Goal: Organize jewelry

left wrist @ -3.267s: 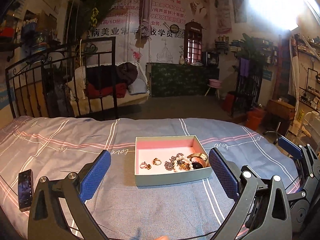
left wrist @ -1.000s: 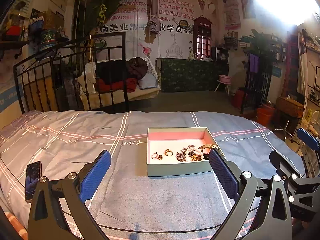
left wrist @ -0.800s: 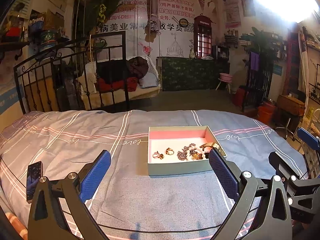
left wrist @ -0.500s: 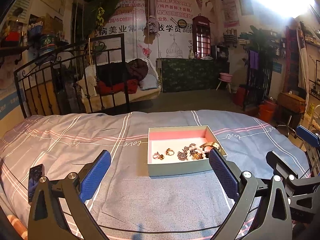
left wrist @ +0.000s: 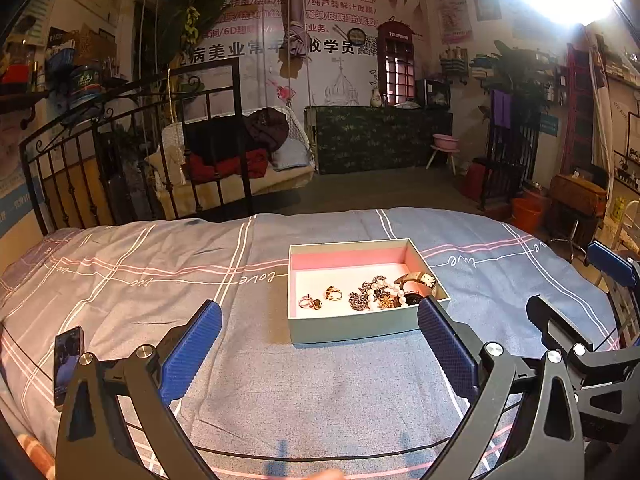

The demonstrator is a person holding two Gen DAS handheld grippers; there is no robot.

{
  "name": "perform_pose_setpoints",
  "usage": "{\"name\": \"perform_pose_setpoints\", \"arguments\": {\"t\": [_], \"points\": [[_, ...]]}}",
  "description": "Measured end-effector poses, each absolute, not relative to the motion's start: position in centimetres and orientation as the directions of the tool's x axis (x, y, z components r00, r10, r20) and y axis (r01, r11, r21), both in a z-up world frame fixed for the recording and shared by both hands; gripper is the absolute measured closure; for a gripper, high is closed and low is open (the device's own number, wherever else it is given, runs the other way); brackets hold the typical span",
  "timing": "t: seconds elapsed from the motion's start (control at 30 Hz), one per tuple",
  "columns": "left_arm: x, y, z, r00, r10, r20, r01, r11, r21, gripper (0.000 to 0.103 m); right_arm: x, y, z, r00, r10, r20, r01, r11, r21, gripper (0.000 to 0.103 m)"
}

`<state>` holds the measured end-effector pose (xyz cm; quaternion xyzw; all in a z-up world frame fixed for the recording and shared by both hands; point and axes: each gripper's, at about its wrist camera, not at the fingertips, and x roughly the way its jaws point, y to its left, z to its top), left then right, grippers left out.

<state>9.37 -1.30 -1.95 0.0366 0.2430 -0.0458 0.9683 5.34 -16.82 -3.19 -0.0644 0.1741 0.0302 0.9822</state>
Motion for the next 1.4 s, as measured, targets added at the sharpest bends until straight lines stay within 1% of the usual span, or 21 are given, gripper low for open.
{"name": "perform_pose_setpoints", "arguments": {"t": [0.87, 1.4], "points": [[9.9, -0.9, -2.1, 0.874, -0.060, -0.482, 0.092, 0.995, 0.042, 0.006, 5.9, -16.9, -3.9, 0.929, 0.039, -0.367, -0.087, 0.990, -0.115, 0.006], [11.4, -0.7, -3.5, 0.852, -0.050, -0.521, 0.084, 0.996, 0.042, 0.006, 6.9, -17.3, -5.0, 0.911, 0.039, -0.412, -0.090, 0.990, -0.105, 0.006]]}}
